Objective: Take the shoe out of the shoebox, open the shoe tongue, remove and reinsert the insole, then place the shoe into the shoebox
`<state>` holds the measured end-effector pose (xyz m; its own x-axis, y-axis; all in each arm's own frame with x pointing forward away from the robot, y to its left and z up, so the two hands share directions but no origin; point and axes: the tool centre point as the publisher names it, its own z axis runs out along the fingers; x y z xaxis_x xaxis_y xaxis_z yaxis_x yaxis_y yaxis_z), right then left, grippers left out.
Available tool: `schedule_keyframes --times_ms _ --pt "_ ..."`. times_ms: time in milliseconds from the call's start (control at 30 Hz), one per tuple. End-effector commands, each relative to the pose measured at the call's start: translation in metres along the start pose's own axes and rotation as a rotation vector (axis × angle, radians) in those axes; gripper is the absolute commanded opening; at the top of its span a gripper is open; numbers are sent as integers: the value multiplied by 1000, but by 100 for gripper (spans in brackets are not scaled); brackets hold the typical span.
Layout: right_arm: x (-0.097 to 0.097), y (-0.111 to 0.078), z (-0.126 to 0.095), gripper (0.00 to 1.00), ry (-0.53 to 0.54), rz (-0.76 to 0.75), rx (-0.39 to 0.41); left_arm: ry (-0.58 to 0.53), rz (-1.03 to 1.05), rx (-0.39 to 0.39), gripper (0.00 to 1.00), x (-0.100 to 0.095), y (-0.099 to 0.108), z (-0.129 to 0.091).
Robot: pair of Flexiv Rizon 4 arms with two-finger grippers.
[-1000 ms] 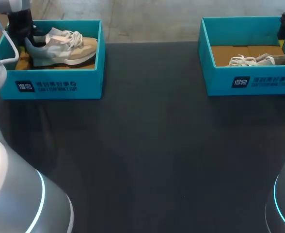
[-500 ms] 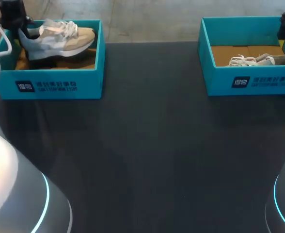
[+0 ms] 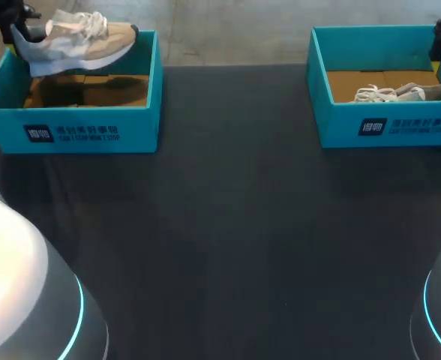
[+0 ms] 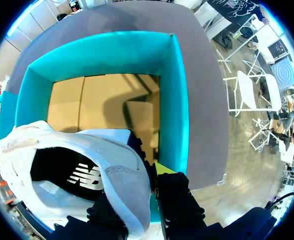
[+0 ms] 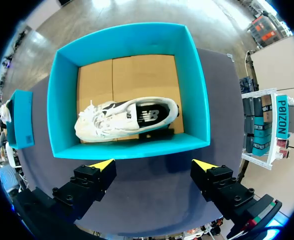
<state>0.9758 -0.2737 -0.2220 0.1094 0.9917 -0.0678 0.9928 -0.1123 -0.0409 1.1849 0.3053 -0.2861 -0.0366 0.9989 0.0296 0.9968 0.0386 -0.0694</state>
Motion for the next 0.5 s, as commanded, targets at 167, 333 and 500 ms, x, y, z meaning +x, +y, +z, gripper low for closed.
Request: schedule_keyframes --times_ms 167,333,500 --pt "0 -1 0 100 0 1 -3 1 -2 -37 0 1 -41 -49" --pt "0 -1 0 100 0 1 -3 16 -27 -49 0 -3 -65 -75" --pt "0 -1 0 100 0 1 -3 -3 -57 -69 0 -10 -105 -101"
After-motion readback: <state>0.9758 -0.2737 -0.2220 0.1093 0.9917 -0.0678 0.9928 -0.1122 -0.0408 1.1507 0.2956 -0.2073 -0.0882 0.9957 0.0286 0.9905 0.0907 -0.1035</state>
